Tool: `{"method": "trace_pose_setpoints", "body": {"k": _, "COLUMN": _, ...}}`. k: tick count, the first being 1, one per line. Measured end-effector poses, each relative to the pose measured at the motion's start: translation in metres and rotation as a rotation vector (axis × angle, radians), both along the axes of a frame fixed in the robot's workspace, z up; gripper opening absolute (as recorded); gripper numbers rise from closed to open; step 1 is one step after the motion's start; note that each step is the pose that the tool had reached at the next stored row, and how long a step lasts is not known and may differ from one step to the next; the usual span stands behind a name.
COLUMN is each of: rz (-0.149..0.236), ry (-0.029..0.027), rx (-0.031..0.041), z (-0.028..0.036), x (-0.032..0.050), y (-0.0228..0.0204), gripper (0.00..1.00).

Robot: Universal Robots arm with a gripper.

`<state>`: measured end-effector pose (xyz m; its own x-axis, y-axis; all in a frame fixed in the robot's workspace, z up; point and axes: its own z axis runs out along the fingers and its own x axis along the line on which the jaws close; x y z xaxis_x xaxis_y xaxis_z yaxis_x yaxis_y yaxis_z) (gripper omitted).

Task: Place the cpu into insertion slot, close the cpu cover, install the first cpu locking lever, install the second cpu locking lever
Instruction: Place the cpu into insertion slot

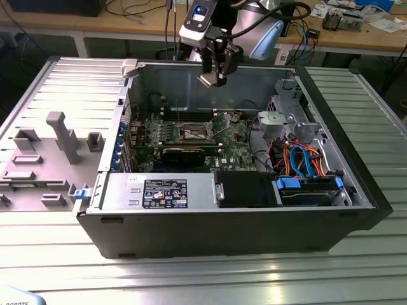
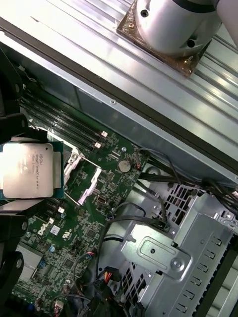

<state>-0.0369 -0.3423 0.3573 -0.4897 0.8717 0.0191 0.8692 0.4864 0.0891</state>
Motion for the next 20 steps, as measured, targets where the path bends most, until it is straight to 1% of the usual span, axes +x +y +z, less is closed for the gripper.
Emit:
{"method": "trace_pose_setpoints", "body": {"k": 3, "rz": -0.062, "ry": 0.0, "rx": 0.0, "z": -0.0006, "x": 0.0, "y": 0.0, "gripper": 0.54}}
{"method": "trace_pose_setpoints", "body": {"k": 8, "rz": -0.124, "ry": 0.0, "rx": 0.0, "z": -0.0013, "x": 0.0, "y": 0.0, "gripper": 0.54}}
{"method": "trace_pose_setpoints", "body": {"k": 20, "rz": -0.228, "ry": 0.0001, "rx": -0.0001, "z": -0.0027, "x": -0.0004, "y": 0.0, "gripper": 0.54}}
